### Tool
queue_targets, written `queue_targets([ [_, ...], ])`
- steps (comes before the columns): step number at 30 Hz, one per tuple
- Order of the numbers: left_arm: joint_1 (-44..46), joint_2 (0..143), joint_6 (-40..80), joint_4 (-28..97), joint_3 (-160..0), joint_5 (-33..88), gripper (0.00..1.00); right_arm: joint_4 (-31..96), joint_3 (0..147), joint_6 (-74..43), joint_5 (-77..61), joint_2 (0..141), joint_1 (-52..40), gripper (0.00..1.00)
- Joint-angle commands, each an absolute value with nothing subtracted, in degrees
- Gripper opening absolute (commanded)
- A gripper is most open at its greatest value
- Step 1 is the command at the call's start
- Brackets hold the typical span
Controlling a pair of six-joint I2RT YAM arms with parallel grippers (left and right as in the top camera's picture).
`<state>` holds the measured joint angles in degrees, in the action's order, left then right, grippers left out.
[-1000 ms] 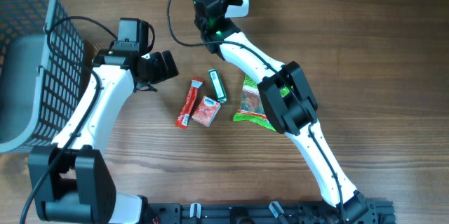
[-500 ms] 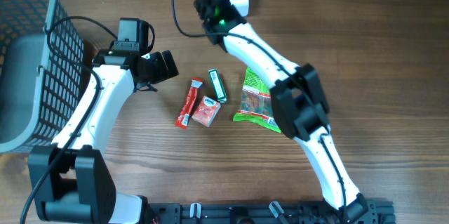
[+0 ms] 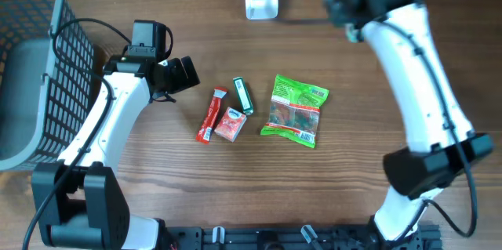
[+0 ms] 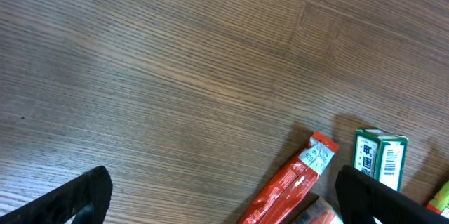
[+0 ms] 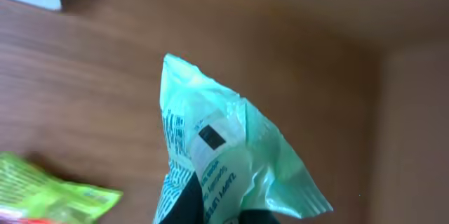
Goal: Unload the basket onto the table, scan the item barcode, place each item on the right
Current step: 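Lower the wet-wipe pack onto the table's right side and release, then move the right gripper to the lime-green snack bag and grasp it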
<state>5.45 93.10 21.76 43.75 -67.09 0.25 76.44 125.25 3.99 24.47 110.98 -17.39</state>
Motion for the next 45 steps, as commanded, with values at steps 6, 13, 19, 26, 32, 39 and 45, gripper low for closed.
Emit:
queue_targets([
  [6, 5.34, 93.54, 21.47, 43.79, -67.29, -0.03, 1.0, 71.16, 101.14, -5.98, 4.36, 111.18, 2.61, 0.04],
  [13, 5.34, 93.54, 21.47, 43.79, -67.29, -0.03, 1.0, 57.87, 83.81, -2.07, 5.61, 111.18, 5.02, 0.04],
  [19, 5.34, 93.54, 21.47, 43.79, -67.29, -0.03, 1.0, 55.96, 80.44, -1.85, 10.63, 111.15, 5.02, 0.04],
  [26, 5.34, 93.54, 21.47, 43.79, -67.29, -0.03, 1.0, 63.48, 86.43, -1.54, 12.91, 111.15, 4.99, 0.85],
  [32, 5.34, 93.54, 21.47, 43.79, -67.29, -0.03, 1.0, 77.93, 100.01, -4.4, 0.82, 110.98, 2.92, 0.89],
  [39, 5.34, 93.54, 21.47, 43.79, -67.29, -0.03, 1.0, 78.13, 99.24, -0.21, -19.42, 111.13, -3.11, 0.89],
  [45, 5.34, 93.54, 21.47, 43.79, -67.29, -0.03, 1.0, 75.02, 96.2, -4.29, -19.35, 111.13, -9.63, 0.89],
])
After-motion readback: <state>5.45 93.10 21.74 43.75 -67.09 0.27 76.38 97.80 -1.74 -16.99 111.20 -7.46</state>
